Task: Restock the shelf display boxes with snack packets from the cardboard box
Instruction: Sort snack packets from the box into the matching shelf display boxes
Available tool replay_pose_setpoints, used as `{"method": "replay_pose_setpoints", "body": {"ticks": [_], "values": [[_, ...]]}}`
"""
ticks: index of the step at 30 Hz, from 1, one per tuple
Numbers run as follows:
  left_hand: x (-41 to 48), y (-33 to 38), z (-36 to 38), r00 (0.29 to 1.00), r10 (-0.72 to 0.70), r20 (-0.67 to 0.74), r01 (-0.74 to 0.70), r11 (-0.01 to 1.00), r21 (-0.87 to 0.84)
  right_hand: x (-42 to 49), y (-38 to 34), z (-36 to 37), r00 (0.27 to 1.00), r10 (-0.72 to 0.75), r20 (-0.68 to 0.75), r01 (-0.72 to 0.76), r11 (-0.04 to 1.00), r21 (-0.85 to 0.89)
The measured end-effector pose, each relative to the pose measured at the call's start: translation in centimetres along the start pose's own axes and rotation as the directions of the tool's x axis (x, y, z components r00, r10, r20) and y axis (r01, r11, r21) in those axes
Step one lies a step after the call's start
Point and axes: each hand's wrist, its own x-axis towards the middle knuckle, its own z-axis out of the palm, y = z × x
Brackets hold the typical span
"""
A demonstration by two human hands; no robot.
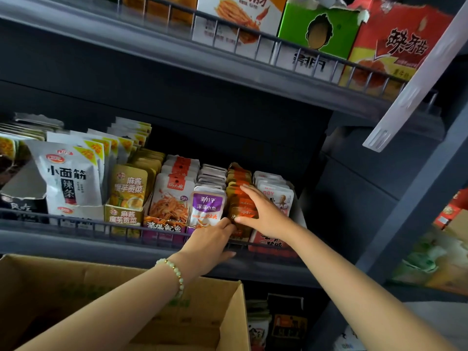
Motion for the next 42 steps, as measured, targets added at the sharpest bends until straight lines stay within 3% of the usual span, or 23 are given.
{"method": "replay_pose_setpoints", "body": {"ticks": [10, 14, 19, 26, 31, 33, 38, 42], "values": [[1.1, 0.8, -0.7, 0.999, -0.028, -0.034, 0.031, 0.995, 0.099, -0.9, 0.2, 0.2, 0.999, -0.018, -0.049, 0.021, 0.997, 0.068], [0.9, 0.4, -0.6, 0.998, -0.021, -0.059, 0.018, 0.999, -0.049, -1.5, 0.3, 0.5, 0.997, 0.029, -0.066, -0.023, 0.995, 0.093], [-0.2, 0.0, 0.3, 0.991, 0.008, -0.132, -0.031, 0.985, -0.172, -2.0, -0.1, 0.5, 0.999, 0.048, 0.012, -0.050, 0.992, 0.118], [-2.4, -2.7, 0.4, 0.987, -0.060, -0.150, -0.020, 0.875, -0.483, -2.3, -0.4, -0.9, 0.995, 0.061, 0.076, -0.070, 0.991, 0.110], [-3.1, -4.7, -1.8, 0.920, -0.085, -0.381, -0.094, 0.899, -0.427, -1.3, -2.3, -2.1, 0.978, 0.187, 0.090, -0.203, 0.953, 0.225], [-3.0, -5.4, -2.3, 0.888, -0.088, -0.452, -0.072, 0.943, -0.326, -0.2, -2.7, -2.6, 0.974, 0.212, 0.085, -0.223, 0.963, 0.152], [-2.4, -6.5, -2.6, 0.949, -0.051, -0.312, 0.004, 0.989, -0.148, 2.7, -3.6, -2.7, 0.921, 0.344, 0.182, -0.340, 0.939, -0.049], [-2.3, -6.8, -2.7, 0.952, -0.039, -0.302, -0.011, 0.987, -0.160, 3.5, -4.5, -1.7, 0.934, 0.284, 0.219, -0.290, 0.957, -0.005]]}}
